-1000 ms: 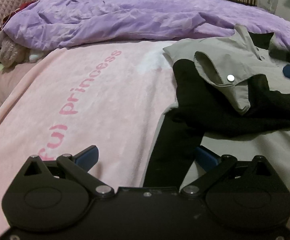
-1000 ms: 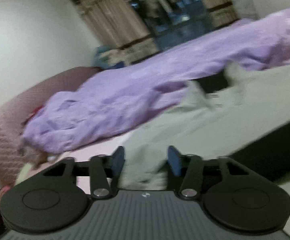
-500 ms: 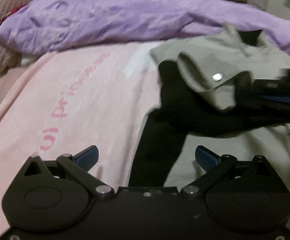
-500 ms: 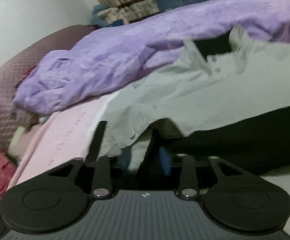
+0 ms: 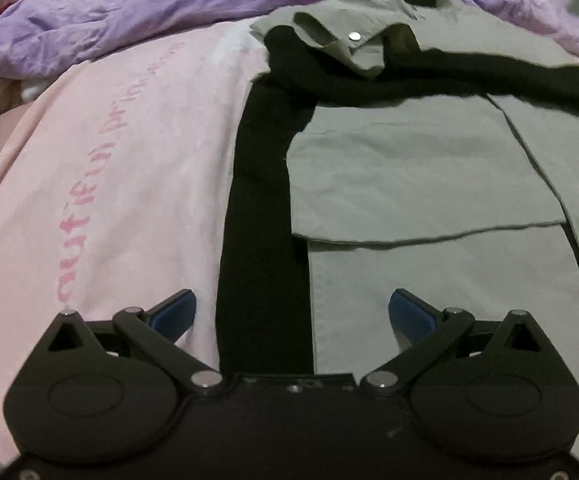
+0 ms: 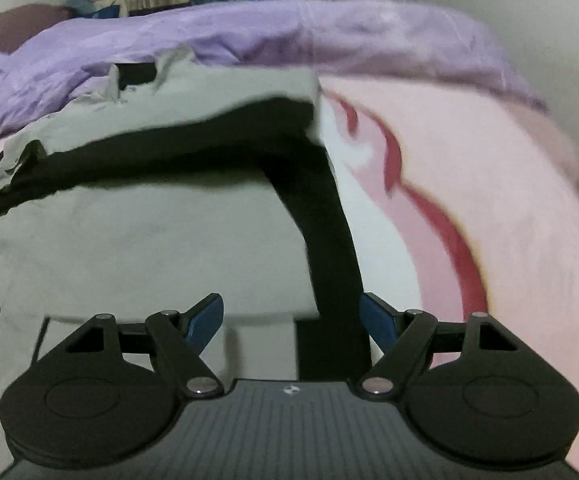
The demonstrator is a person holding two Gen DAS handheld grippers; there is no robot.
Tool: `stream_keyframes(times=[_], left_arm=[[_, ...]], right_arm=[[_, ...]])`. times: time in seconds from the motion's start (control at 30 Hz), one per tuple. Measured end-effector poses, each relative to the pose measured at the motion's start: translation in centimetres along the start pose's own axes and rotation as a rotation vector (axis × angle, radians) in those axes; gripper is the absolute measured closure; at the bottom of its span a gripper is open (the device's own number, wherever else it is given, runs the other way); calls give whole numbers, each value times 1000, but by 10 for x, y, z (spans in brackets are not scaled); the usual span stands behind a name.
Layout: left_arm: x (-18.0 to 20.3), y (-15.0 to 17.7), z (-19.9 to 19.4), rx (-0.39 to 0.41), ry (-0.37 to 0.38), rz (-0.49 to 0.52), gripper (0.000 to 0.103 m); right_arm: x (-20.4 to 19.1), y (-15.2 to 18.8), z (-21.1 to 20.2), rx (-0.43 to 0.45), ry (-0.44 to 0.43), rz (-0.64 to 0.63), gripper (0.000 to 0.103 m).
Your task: Fold large clothes
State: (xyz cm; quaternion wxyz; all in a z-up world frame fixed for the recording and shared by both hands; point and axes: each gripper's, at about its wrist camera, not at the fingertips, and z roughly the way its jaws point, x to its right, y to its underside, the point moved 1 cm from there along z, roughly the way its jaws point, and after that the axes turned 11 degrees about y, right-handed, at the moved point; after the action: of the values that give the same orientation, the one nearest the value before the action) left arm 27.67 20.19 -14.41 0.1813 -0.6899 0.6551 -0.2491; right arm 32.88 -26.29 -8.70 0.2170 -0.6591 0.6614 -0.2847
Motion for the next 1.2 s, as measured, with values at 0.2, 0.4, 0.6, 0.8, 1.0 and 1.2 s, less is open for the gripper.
stream_keyframes(times=[0.2,0.4,0.6,0.8,1.0,1.2], left_arm=[[-8,-2,-13,89,-9,-65,74],[-11,-54,-59,259,98,-85,103],[2,-96,-87,403,54,-66,103],[-19,-114,-38,383,-15,-144,103],[-27,-99,10,274,-47,-132,102],[-37,-76,-4,260,-15,-128,69]], right_arm=[[-6,7,11,58,-18,-10,97],[0,-20,-41,270,-30,160,103],[-1,-57,-57,404,-19,258,103],[-9,-80,-5,475,312,325,103],[12,-74,49,232,63,385,90],[29,-53,15,213,-37,310,29]])
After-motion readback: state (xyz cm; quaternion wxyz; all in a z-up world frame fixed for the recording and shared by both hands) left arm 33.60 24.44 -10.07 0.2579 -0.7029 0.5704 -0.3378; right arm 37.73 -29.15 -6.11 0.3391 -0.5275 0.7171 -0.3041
